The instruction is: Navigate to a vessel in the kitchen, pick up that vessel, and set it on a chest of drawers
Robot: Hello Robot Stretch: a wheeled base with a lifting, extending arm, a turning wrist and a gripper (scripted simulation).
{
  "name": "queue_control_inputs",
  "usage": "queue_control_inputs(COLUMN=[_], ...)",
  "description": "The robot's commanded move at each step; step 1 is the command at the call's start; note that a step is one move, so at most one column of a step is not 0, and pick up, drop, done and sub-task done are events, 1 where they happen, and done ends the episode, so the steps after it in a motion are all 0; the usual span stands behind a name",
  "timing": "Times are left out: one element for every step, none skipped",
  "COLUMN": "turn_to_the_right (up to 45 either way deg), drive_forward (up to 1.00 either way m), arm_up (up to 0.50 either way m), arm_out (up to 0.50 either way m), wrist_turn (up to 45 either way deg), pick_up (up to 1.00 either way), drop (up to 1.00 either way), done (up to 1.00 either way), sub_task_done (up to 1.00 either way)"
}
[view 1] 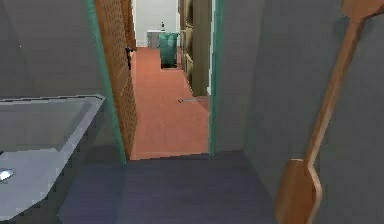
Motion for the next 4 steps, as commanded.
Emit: queue_control_inputs(turn_to_the_right=[-12.0,0.0,0.0,3.0], drive_forward=[0.00,0.15,1.00,0.00], arm_up=[0.00,0.00,0.00,0.00], arm_out=[0.00,0.00,0.00,0.00], wrist_turn=[0.0,0.0,0.0,0.0], pick_up=[0.00,0.00,0.00,0.00], drop=[0.00,0.00,0.00,0.00], done=[0.00,0.00,0.00,0.00], sub_task_done=[0.00,0.00,0.00,0.00])
